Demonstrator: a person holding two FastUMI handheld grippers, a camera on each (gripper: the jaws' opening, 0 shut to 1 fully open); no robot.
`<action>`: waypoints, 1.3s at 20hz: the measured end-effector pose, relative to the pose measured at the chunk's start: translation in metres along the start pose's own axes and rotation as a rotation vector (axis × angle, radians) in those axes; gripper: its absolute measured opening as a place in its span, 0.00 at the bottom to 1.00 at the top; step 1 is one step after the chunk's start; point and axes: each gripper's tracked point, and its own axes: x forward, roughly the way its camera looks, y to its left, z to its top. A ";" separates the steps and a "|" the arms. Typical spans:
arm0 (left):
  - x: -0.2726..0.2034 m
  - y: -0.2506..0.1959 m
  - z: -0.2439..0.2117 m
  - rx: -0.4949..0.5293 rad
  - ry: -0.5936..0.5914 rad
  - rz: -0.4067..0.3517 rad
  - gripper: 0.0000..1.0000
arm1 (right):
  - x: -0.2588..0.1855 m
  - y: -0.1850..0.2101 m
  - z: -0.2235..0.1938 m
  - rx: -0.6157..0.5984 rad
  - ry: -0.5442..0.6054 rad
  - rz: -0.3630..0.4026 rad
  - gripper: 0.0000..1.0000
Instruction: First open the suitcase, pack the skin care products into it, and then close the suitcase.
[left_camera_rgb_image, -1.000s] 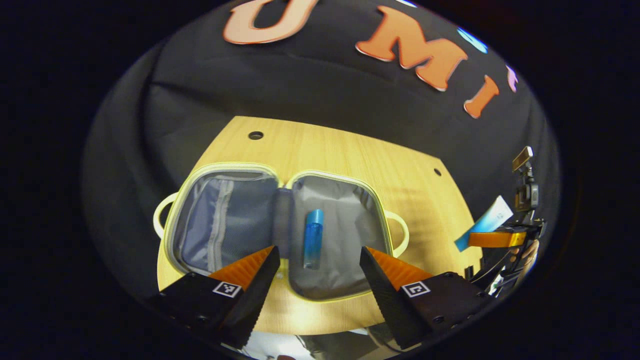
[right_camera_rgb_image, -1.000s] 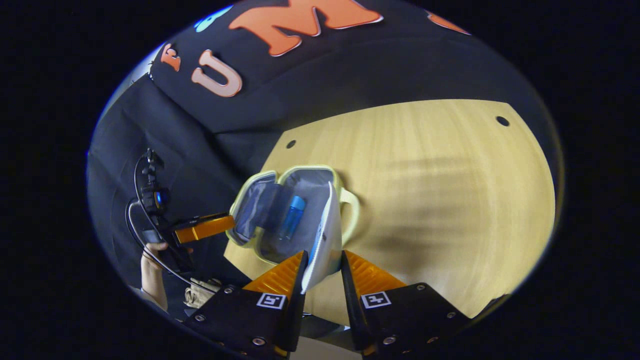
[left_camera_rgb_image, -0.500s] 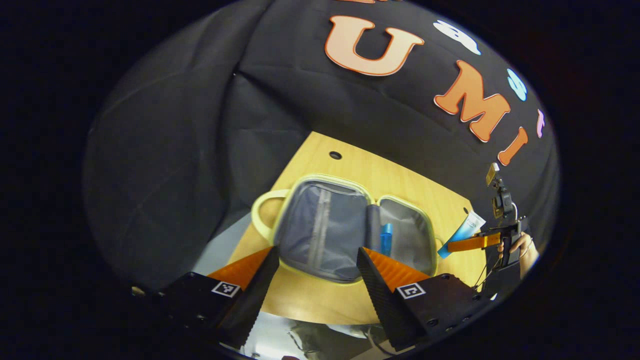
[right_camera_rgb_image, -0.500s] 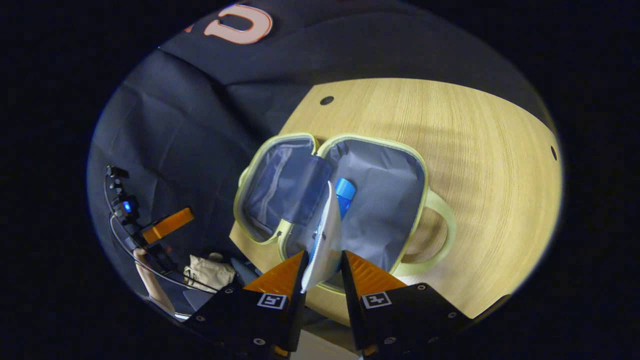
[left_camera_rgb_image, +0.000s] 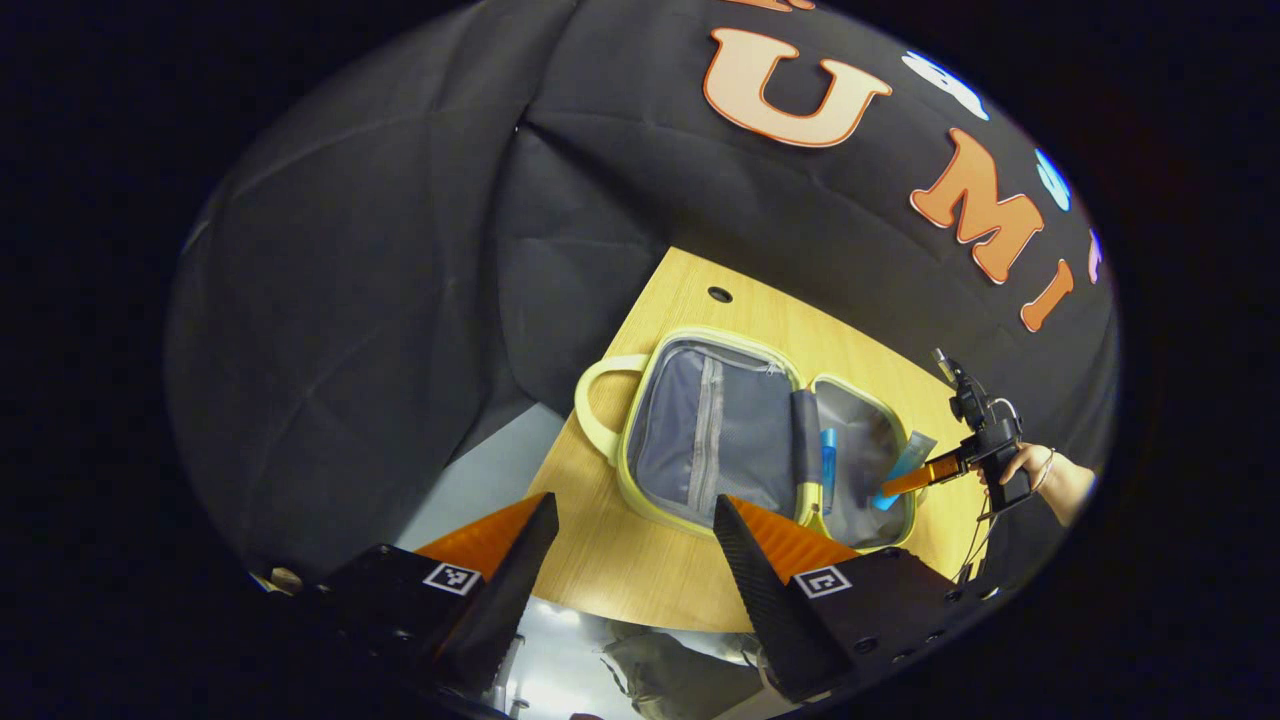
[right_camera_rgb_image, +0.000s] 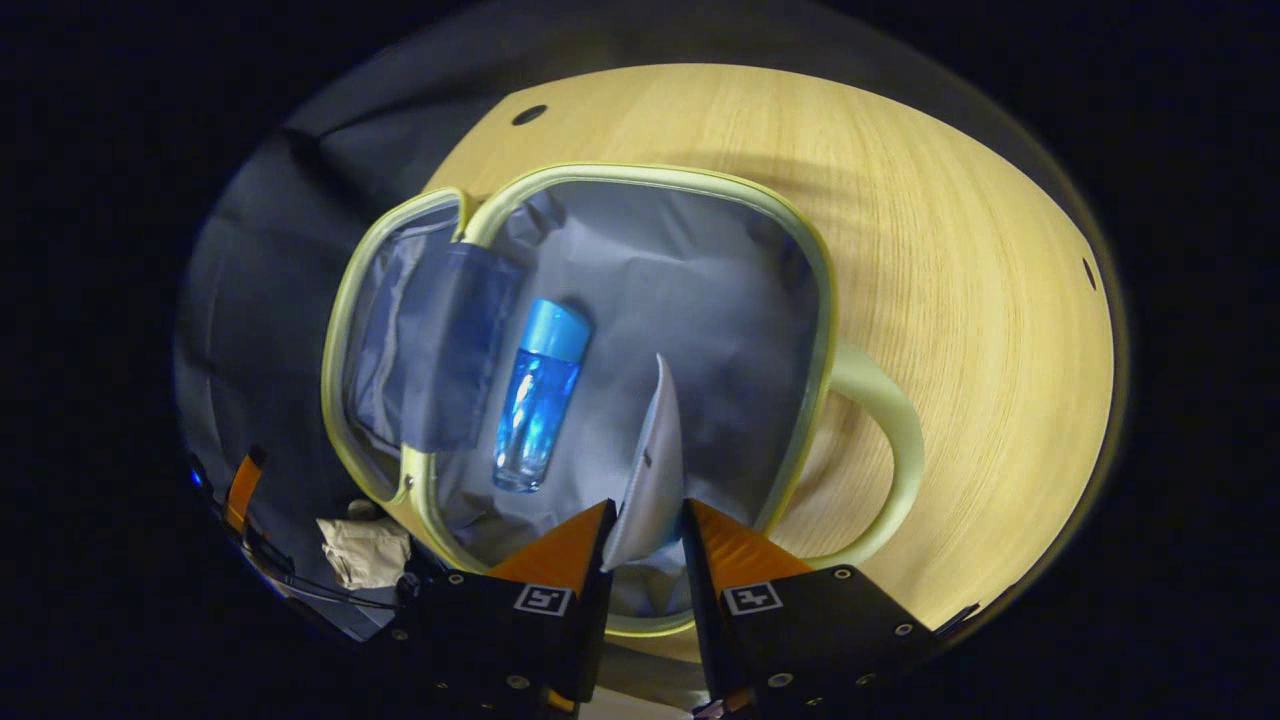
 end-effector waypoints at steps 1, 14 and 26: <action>0.003 0.002 -0.002 0.000 0.011 0.003 0.98 | 0.001 0.004 0.001 0.036 -0.003 0.015 0.43; 0.095 0.068 0.021 -0.024 0.066 -0.030 0.98 | -0.068 0.071 -0.001 0.086 -0.292 0.162 0.96; 0.229 0.067 0.038 -0.186 0.082 -0.199 0.98 | -0.085 0.045 -0.037 0.243 -0.369 0.141 0.96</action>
